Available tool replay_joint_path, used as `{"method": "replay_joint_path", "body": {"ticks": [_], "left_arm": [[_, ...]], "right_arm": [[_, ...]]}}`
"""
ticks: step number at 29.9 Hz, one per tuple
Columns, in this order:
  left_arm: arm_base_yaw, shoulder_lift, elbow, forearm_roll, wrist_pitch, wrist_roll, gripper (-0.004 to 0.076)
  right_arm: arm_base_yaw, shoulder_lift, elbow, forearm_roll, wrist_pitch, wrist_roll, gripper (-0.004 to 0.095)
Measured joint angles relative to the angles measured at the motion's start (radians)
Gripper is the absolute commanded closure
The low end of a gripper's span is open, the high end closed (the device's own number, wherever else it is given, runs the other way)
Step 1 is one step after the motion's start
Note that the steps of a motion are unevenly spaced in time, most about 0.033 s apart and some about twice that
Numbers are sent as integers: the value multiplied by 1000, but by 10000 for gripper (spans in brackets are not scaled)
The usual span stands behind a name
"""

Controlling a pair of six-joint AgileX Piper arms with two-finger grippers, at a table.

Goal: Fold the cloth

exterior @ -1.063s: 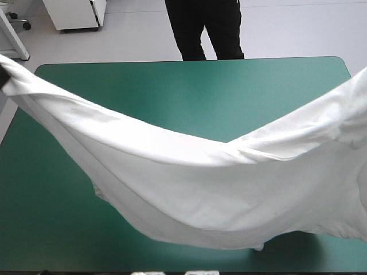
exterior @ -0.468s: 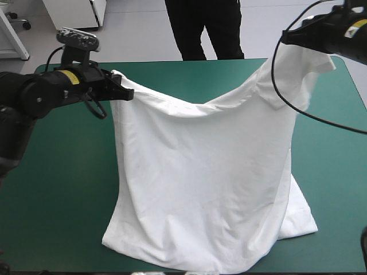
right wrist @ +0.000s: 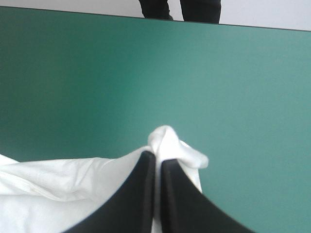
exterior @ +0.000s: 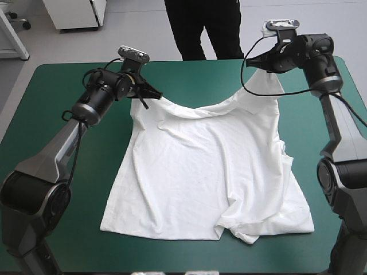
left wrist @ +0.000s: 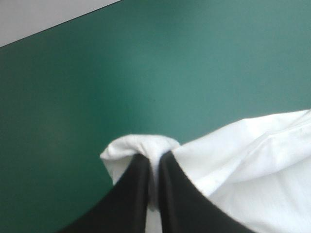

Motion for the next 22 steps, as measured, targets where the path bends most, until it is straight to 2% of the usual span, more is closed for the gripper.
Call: {"method": "replay_joint_path", "body": {"ticks": [6, 8, 11, 14, 16, 20, 22], "left_arm": [[25, 127, 0, 6, -130, -38, 733], [36, 157, 0, 7, -160, -45, 733], [49, 196, 0, 7, -211, -47, 720], [57, 229, 0, 7, -252, -47, 643], [58, 246, 0, 7, -287, -47, 566], [58, 269, -17, 7, -328, -45, 374], [59, 277, -47, 7, -322, -40, 304]], "right_arm": [[-1, 90, 0, 4, -38, -16, 889], [-3, 112, 0, 5, -45, -18, 807], [-12, 150, 0, 15, -59, -27, 580], [-28, 183, 0, 55, -70, -54, 312], [-37, 199, 0, 90, -77, -72, 198], [-50, 206, 0, 148, -81, -116, 190], [-64, 204, 0, 200, -79, -149, 202]]}}
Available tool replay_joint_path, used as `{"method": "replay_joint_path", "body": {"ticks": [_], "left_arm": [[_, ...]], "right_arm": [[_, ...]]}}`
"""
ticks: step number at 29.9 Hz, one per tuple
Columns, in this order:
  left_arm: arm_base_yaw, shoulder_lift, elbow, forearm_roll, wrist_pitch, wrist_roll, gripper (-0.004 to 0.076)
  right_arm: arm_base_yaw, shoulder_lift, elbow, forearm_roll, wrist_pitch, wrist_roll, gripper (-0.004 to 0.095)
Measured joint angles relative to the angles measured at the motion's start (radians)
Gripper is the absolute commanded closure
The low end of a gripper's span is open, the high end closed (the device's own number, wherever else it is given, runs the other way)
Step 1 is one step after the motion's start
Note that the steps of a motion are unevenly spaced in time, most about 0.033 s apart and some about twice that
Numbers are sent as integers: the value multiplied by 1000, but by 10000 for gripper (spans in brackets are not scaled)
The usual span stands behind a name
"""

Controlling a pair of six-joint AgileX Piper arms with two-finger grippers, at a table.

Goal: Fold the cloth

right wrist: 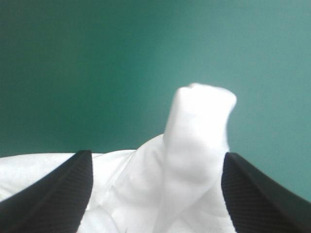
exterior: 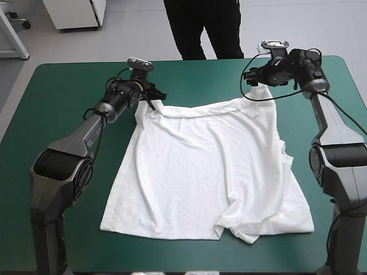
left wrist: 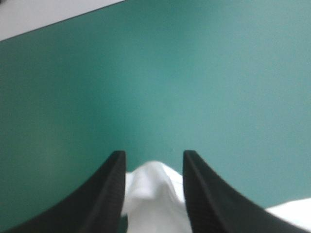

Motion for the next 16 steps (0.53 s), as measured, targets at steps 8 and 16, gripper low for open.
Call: {"method": "replay_joint_path", "body": {"ticks": [8, 16], "left_arm": [[25, -47, -177, -5, 303, 24, 263], [29, -345, -205, -65, 562, 115, 263]], "right_arm": [[-105, -112, 0, 64, 126, -38, 216], [-152, -347, 65, 30, 280, -11, 233]]}}
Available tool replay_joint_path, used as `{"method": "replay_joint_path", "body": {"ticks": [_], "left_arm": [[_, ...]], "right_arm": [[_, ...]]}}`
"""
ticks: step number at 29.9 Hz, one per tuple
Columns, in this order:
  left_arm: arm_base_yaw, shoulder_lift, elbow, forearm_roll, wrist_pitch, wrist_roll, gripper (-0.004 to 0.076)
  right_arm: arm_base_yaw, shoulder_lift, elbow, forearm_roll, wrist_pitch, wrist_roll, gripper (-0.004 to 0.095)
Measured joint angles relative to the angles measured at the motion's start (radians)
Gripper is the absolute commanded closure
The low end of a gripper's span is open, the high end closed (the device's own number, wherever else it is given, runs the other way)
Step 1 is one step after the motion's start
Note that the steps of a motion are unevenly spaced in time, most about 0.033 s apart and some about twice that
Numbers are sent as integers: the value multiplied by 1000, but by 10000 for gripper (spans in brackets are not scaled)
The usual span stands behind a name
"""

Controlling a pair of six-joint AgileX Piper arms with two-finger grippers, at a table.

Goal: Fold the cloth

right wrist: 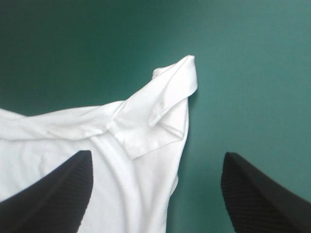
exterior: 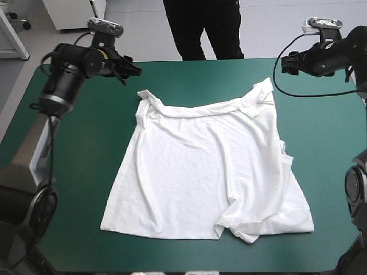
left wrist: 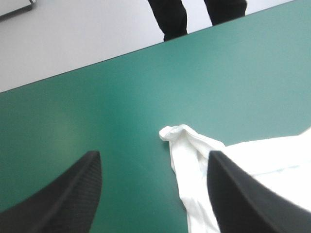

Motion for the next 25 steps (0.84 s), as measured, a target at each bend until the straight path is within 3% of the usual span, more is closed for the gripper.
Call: {"method": "replay_joint_path", "body": {"ticks": [4, 8, 13, 19, 25], "left_arm": [[-2, -167, 9, -26, 71, 34, 265], [-30, -347, 64, -29, 96, 49, 265], [-88, -528, 182, -27, 112, 56, 265], [-143, -667, 312, -26, 127, 56, 265], [-173, -684, 357, -25, 140, 55, 265]], "right_arm": [[67, -150, 136, -83, 45, 26, 233], [186, -315, 345, -246, 54, 84, 233], [286, -498, 621, -369, 55, 172, 233], [296, -673, 955, -431, 40, 243, 233], [296, -703, 1163, -415, -110, 271, 233]]}}
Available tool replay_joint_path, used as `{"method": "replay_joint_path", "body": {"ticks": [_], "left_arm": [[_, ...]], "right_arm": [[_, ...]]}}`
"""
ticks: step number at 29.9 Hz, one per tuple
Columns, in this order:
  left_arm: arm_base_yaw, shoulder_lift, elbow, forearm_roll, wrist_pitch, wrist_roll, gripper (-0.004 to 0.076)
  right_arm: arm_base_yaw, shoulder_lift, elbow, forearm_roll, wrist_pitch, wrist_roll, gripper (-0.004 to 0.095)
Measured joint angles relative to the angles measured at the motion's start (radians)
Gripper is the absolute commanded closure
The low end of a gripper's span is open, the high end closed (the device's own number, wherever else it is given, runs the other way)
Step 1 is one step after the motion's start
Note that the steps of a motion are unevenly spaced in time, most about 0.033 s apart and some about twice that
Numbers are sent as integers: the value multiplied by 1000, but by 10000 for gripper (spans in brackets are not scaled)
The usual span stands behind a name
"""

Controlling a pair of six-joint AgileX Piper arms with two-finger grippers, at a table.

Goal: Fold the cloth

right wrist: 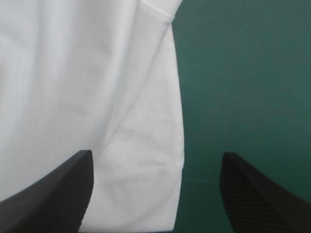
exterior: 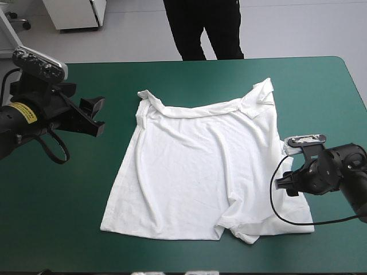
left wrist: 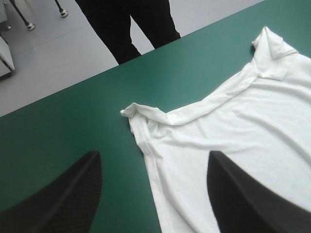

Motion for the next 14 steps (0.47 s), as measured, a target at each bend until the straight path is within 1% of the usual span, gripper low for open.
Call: {"method": "replay_joint_path", "body": {"ticks": [2, 5, 14], "left_arm": [[-5, 7, 3, -1, 1, 0, 265], [-10, 20, 3, -1, 1, 0, 265], [-10, 40, 5, -4, 1, 0, 265]], "right_arm": [[0, 17, 34, 0, -68, 11, 233], [0, 65, 48, -3, -138, 19, 233], [0, 268, 48, -81, -251, 69, 233]]}}
